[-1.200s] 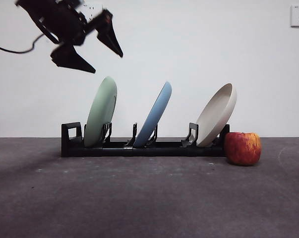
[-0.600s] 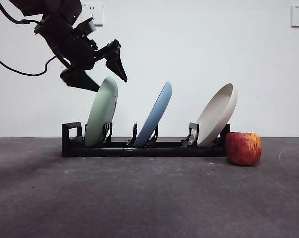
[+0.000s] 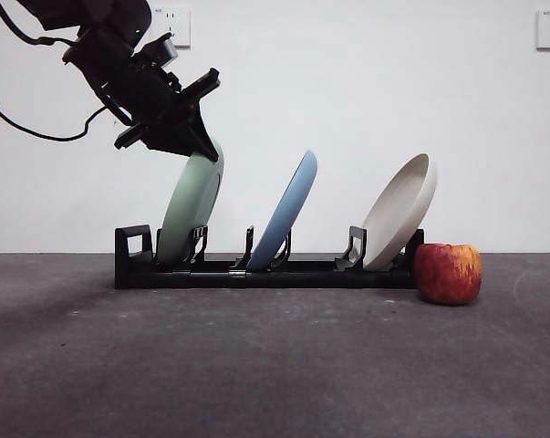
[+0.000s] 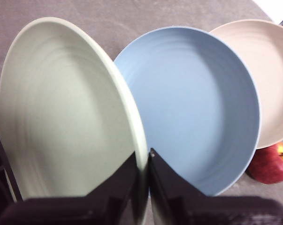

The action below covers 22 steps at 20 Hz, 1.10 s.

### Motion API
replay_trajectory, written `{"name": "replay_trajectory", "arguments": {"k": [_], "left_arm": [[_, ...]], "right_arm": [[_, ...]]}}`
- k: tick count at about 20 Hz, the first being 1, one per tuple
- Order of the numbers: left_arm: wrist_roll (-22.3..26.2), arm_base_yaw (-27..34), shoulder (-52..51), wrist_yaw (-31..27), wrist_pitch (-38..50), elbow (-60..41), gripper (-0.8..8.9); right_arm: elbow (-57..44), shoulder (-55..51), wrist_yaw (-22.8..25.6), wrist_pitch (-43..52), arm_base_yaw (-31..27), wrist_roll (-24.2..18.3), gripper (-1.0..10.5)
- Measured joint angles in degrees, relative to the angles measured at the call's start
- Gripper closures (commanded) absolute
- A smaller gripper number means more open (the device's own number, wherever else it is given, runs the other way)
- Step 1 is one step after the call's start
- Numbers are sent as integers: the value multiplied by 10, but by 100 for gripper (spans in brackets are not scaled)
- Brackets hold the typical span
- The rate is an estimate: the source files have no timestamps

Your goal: Take the green plate from the plate rack,put the plate on the table,take the apple from the table,put the apple in the plate

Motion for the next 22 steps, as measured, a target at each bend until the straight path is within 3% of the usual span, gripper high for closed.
{"name": "replay_trajectory", "arguments": {"k": [5,11,14,16,19,22], "left_arm": [[-21,12,-14,38,-6,0,822],[-24,10,-113,82,-5,0,822],[-11,-2,-177,112,-63,0,822],[49,-38,-229,58,-158,0,822],[156,-125,-285,-98,-289,0,822],[198,-215,-292,-180,-366,0,821]], "right_arm": [[0,0,0,0,0,0,231],[0,0,0,0,0,0,231],[0,0,0,0,0,0,231],[0,0,0,0,0,0,231],[0,0,2,0,0,0,231],[0,1,1,0,0,0,231]]}}
